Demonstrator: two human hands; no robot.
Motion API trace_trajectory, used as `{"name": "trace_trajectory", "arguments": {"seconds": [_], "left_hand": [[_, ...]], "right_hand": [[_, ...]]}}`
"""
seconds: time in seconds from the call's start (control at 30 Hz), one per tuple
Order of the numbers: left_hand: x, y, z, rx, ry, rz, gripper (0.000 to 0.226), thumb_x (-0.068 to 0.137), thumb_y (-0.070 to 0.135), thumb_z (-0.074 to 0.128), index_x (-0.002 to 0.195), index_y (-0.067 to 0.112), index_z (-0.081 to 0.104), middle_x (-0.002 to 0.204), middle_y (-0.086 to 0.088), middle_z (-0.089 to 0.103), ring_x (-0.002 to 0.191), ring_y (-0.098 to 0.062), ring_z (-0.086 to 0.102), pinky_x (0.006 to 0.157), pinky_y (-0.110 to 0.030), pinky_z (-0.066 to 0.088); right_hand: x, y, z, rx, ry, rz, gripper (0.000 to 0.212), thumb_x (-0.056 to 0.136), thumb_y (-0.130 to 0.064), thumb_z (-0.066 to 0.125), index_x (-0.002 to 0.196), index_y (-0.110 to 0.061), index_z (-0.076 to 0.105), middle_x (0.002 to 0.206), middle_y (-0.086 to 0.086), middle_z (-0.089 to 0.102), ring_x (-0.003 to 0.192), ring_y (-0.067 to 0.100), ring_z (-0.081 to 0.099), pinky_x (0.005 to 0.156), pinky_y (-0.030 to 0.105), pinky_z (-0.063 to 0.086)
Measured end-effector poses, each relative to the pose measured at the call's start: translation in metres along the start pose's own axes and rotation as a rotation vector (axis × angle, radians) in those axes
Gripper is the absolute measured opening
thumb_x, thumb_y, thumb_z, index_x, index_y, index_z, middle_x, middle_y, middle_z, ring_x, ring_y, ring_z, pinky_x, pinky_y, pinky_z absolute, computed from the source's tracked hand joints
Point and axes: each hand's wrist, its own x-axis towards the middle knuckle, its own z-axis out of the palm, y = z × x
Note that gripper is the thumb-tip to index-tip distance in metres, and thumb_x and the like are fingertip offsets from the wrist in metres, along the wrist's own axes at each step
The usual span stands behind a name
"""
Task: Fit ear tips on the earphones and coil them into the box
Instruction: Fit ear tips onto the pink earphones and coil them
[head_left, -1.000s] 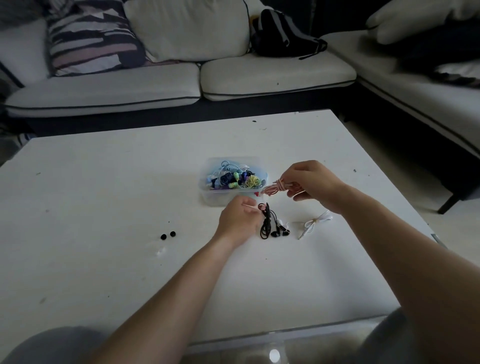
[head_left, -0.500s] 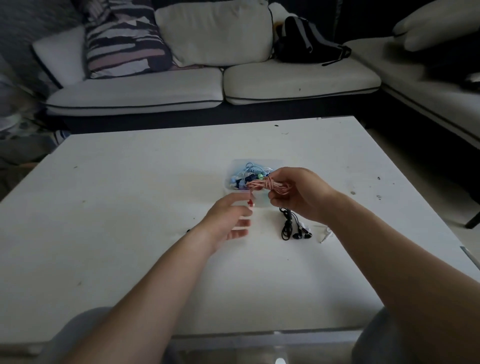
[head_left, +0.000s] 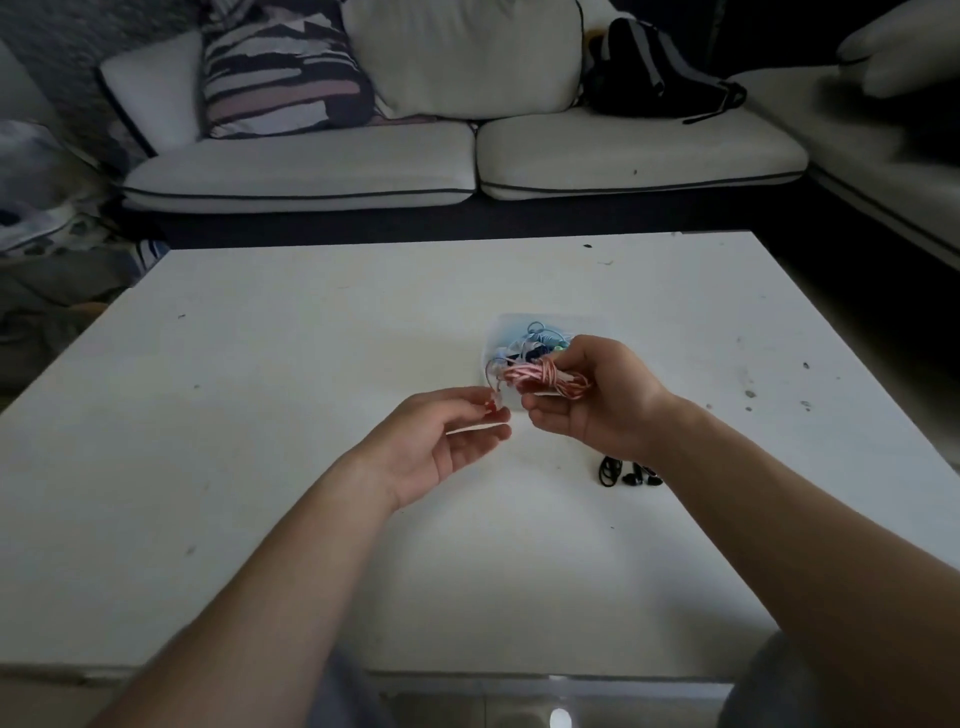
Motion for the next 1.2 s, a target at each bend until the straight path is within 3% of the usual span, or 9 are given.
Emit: {"name": "trace_trajectory", "arguments": {"seconds": [0.1,0.27,0.4,0.53,0.67,0.77,0.97,1.1,1.2], "left_hand": [[0.001,0.007,-0.003,-0.051,0.028,0.019,0.028,0.093,-0.003,0.051,0.117,-0.005,0.066,0.110,-0.019,0.071,0.093,-0.029,0.071,0.086,-0.030,0.059],[0.005,0.008,-0.004,-0.009,0.134,0.130,0.022,0.094,-0.011,0.051,0.096,-0.003,0.071,0.094,-0.018,0.073,0.078,-0.020,0.074,0.071,-0.022,0.060],[0.005,0.007,-0.002,0.117,0.140,0.193,0.016,0.091,-0.007,0.060,0.103,0.002,0.067,0.097,-0.016,0.075,0.080,-0.017,0.074,0.073,-0.022,0.059],[0.005,0.007,0.001,0.245,0.195,0.276,0.008,0.090,0.004,0.068,0.096,0.005,0.064,0.086,-0.012,0.075,0.074,-0.016,0.072,0.074,-0.024,0.060],[0.005,0.008,0.001,0.282,0.200,0.341,0.007,0.087,0.001,0.070,0.084,0.007,0.067,0.084,-0.011,0.074,0.077,-0.018,0.072,0.080,-0.028,0.060],[0.004,0.010,0.001,0.278,0.208,0.363,0.009,0.084,0.001,0.073,0.082,0.009,0.072,0.087,-0.010,0.072,0.079,-0.019,0.071,0.075,-0.024,0.057],[-0.004,0.020,-0.013,0.477,0.193,0.261,0.013,0.086,0.009,0.074,0.097,0.015,0.073,0.087,-0.003,0.077,0.077,-0.012,0.073,0.070,-0.022,0.058],[-0.009,0.030,-0.049,0.565,0.270,0.193,0.011,0.088,0.006,0.071,0.096,0.013,0.073,0.088,-0.005,0.077,0.080,-0.016,0.074,0.070,-0.024,0.056],[0.000,0.021,-0.067,0.822,0.365,0.118,0.016,0.085,-0.001,0.068,0.089,0.014,0.074,0.083,-0.007,0.075,0.068,-0.017,0.070,0.062,-0.026,0.056]], "right_hand": [[0.003,0.003,-0.003,-0.091,0.051,0.019,0.023,0.092,-0.008,0.042,0.095,-0.003,0.065,0.085,0.013,0.071,0.070,0.023,0.070,0.071,0.034,0.059],[0.011,0.007,-0.002,-0.290,0.089,0.056,0.022,0.087,-0.008,0.046,0.092,-0.014,0.067,0.090,0.010,0.070,0.069,0.020,0.068,0.068,0.033,0.054],[0.018,0.014,0.010,-0.450,0.165,-0.042,0.012,0.088,-0.022,0.061,0.089,-0.012,0.067,0.079,0.009,0.070,0.064,0.023,0.059,0.059,0.030,0.045],[0.024,0.022,0.014,-0.643,0.196,-0.186,0.030,0.090,-0.042,0.070,0.089,-0.012,0.070,0.074,0.009,0.069,0.065,0.024,0.059,0.054,0.029,0.045],[0.021,0.023,0.015,-0.591,0.162,-0.182,0.028,0.092,-0.037,0.069,0.094,-0.009,0.071,0.076,0.008,0.069,0.069,0.025,0.057,0.049,0.026,0.043],[0.017,0.019,0.015,-0.466,0.069,-0.122,0.023,0.094,-0.026,0.066,0.102,-0.005,0.073,0.087,0.010,0.069,0.072,0.019,0.056,0.049,0.023,0.041],[0.016,0.019,0.014,-0.492,0.064,-0.101,0.009,0.091,-0.016,0.069,0.087,-0.012,0.076,0.076,0.006,0.067,0.071,0.018,0.055,0.054,0.026,0.043],[0.019,0.022,0.015,-0.477,0.106,-0.092,0.011,0.089,-0.012,0.066,0.079,-0.011,0.070,0.072,0.008,0.062,0.063,0.017,0.052,0.053,0.027,0.041],[0.021,0.027,0.016,-0.489,0.123,-0.060,0.010,0.089,-0.012,0.064,0.079,-0.011,0.067,0.071,0.008,0.061,0.052,0.014,0.050,0.052,0.026,0.040]]}}
